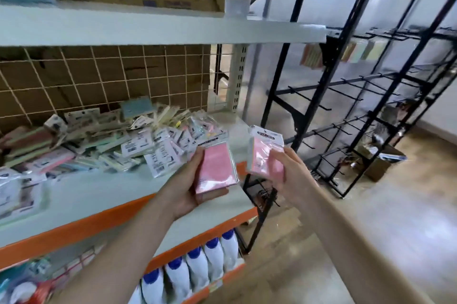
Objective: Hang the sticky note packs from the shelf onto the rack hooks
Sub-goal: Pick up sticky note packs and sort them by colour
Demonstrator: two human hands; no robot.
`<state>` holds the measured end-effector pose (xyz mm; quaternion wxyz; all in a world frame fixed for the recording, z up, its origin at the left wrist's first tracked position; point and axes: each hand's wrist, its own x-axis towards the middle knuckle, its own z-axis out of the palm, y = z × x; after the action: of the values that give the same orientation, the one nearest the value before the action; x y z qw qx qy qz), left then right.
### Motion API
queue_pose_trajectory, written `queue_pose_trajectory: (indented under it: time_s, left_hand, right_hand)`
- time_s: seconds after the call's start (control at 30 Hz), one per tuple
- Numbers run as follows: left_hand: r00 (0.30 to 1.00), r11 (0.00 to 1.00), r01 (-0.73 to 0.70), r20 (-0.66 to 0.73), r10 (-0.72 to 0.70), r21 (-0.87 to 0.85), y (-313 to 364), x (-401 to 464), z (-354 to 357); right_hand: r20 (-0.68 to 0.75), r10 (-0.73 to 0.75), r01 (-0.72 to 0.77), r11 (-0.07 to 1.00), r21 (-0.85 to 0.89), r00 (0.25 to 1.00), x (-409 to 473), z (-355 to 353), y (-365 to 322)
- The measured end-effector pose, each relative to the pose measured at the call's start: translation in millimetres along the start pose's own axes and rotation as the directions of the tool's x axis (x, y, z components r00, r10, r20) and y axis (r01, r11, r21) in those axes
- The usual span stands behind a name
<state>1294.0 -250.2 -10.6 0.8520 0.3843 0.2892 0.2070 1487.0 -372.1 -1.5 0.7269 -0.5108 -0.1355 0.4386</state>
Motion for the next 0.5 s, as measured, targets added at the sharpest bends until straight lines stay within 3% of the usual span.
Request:
queue_pose_trajectory:
  time_s: [0.13,0.23,0.5]
  left_hand:
    - [0.998,0.999,-0.034,-0.054,0.035,0.026,-29,22,58]
    - [0.986,0.982,-0.114,-0.105,0.13,0.148,-53,38,97]
    - [0.974,0.894,-0.219,0.027,0.227,0.391,-106,64,187]
  right_hand:
    - [-0.082,-0.135,0.128,0.988,-0.087,0.987,-20,-60,-27]
    - [-0.135,-0.213,0.194,0.971,-0.142,0.968,-39,-98,-44]
    - [-0.188,-0.308,0.298,0.951,-0.082,0.932,-77,-184,-82]
